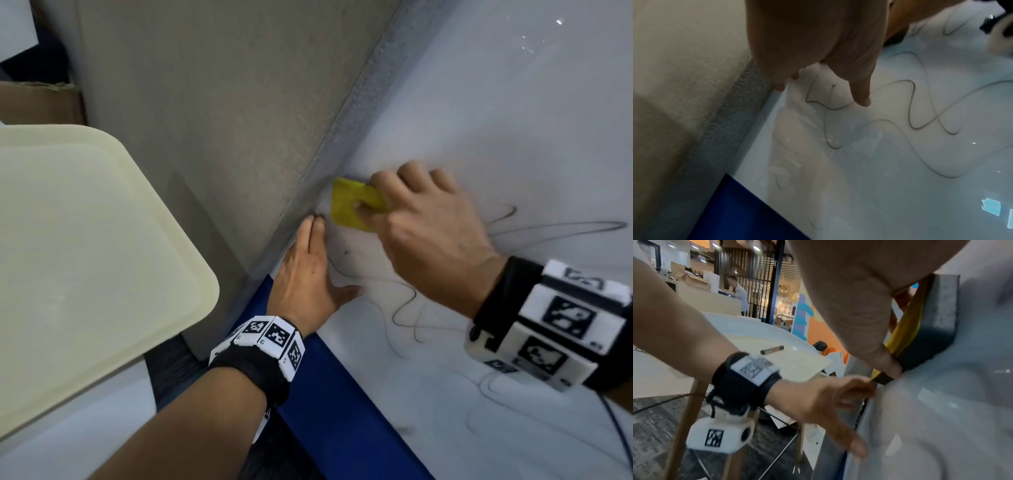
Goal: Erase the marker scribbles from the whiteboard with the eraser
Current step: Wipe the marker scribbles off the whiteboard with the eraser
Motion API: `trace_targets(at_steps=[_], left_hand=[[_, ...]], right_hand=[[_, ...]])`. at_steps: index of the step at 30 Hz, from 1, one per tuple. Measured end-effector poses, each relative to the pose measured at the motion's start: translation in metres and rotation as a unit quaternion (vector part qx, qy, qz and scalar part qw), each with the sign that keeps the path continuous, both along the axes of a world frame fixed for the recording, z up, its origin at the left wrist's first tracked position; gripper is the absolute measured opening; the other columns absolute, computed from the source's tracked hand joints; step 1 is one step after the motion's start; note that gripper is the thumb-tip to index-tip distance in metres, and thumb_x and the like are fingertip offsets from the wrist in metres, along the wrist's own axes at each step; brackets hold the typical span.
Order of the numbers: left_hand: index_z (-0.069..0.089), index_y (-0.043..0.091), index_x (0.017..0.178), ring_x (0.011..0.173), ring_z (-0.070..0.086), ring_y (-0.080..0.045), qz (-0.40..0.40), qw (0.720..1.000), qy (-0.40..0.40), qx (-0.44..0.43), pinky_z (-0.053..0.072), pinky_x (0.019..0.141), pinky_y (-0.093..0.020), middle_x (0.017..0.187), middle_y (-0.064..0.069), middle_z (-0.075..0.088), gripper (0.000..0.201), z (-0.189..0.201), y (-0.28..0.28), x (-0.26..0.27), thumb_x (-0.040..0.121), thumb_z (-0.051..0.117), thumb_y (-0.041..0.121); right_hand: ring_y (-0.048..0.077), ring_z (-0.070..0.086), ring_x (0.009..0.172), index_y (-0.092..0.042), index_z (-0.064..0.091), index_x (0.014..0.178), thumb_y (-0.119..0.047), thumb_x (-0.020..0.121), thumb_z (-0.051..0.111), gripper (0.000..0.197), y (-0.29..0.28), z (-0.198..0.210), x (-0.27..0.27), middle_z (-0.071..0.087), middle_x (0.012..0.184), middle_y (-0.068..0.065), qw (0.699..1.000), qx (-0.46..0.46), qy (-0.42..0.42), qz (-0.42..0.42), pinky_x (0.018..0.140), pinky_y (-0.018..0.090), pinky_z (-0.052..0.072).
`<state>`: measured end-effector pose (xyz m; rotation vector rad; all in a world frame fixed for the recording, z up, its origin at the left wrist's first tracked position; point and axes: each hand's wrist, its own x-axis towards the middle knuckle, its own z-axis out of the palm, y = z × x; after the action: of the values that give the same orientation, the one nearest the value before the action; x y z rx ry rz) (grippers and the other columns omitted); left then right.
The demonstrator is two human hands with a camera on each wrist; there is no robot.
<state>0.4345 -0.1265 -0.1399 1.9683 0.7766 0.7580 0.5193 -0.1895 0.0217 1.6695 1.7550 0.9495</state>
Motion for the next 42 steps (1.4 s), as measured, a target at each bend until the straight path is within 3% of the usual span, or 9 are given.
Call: trace_targets(at_steps=[5,9,13,18,22,26,32,37,42], left_hand=[[-0.002,0.024,0.155,0.145,0.029,-0.024,-0.012,0.999,0.03,-0.026,0.04,0.11,-0.048,0.163,0.004,0.006,0.123,-0.008,0.003,-0.007,0.07,0.084,0.045],[-0.006,0.025,0.155,0.147,0.025,-0.022,-0.022,0.998,0.032,-0.043,0.037,0.112,-0.049,0.164,0.006,0.003,0.126,-0.012,0.004,-0.01,0.069,0.084,0.047],[-0.004,0.024,0.156,0.145,0.028,-0.022,-0.024,0.998,0.023,-0.057,0.037,0.111,-0.048,0.163,0.007,0.005,0.125,-0.012,0.004,-0.01,0.07,0.084,0.046],[-0.009,0.025,0.155,0.147,0.026,-0.022,-0.041,0.997,0.038,-0.05,0.036,0.113,-0.047,0.165,0.002,0.002,0.124,-0.014,0.002,-0.012,0.073,0.082,0.045],[-0.01,0.026,0.155,0.145,0.029,-0.024,-0.044,0.997,0.04,-0.059,0.038,0.112,-0.048,0.164,0.003,0.004,0.127,-0.017,0.0,-0.012,0.071,0.084,0.045],[-0.011,0.028,0.154,0.144,0.031,-0.023,-0.022,0.996,0.024,-0.085,0.04,0.11,-0.047,0.163,0.006,0.008,0.13,-0.022,0.0,-0.007,0.068,0.086,0.044],[-0.012,0.026,0.154,0.146,0.027,-0.024,-0.037,0.992,0.04,-0.112,0.035,0.113,-0.044,0.164,0.002,0.005,0.128,-0.035,-0.011,-0.013,0.072,0.084,0.042],[-0.013,0.03,0.154,0.143,0.033,-0.024,-0.032,0.993,0.038,-0.11,0.038,0.112,-0.048,0.163,-0.001,0.014,0.132,-0.035,-0.01,-0.016,0.067,0.086,0.043],[-0.014,0.02,0.154,0.146,0.026,-0.025,-0.05,0.994,0.057,-0.079,0.03,0.114,-0.041,0.165,-0.004,0.003,0.128,-0.025,-0.009,-0.02,0.073,0.084,0.039]], right_hand=[[0.024,0.033,0.1,-0.026,0.065,0.126,-0.027,0.083,0.066,0.043,-0.016,-0.057,-0.008,0.045,0.118,0.002,0.989,-0.129,0.033,-0.059,0.076,0.038,0.027],[0.024,0.039,0.1,-0.025,0.07,0.109,-0.025,0.084,0.066,0.026,-0.004,-0.032,-0.003,0.05,0.115,0.002,0.992,-0.119,0.023,-0.033,0.076,0.038,0.031],[0.025,0.038,0.102,-0.026,0.068,0.113,-0.022,0.086,0.054,0.031,0.007,-0.025,-0.006,0.047,0.115,0.002,0.997,-0.063,0.019,-0.035,0.077,0.038,0.032],[0.024,0.033,0.099,-0.024,0.067,0.119,-0.028,0.083,0.072,0.037,-0.016,-0.068,-0.011,0.047,0.115,0.002,0.98,-0.182,0.046,-0.066,0.077,0.037,0.031],[0.023,0.041,0.099,-0.024,0.066,0.117,-0.026,0.084,0.07,0.033,-0.003,-0.049,-0.006,0.052,0.115,0.003,0.984,-0.168,0.043,-0.041,0.077,0.037,0.034],[0.027,0.045,0.095,-0.017,0.07,0.095,-0.021,0.079,0.069,0.017,0.008,-0.044,-0.006,0.054,0.105,0.005,0.994,-0.106,0.029,-0.016,0.074,0.04,0.035],[0.024,0.036,0.099,-0.022,0.068,0.11,-0.03,0.084,0.071,0.028,-0.004,-0.078,-0.013,0.052,0.112,0.001,0.977,-0.206,0.018,-0.048,0.075,0.036,0.024],[0.024,0.042,0.101,-0.025,0.068,0.108,-0.024,0.087,0.053,0.025,0.012,-0.048,-0.009,0.053,0.113,0.001,0.988,-0.151,0.018,-0.015,0.077,0.037,0.03],[0.024,0.039,0.095,-0.023,0.07,0.105,-0.026,0.085,0.068,0.02,-0.023,-0.074,-0.008,0.053,0.107,0.001,0.971,-0.235,0.021,-0.046,0.073,0.037,0.027]])
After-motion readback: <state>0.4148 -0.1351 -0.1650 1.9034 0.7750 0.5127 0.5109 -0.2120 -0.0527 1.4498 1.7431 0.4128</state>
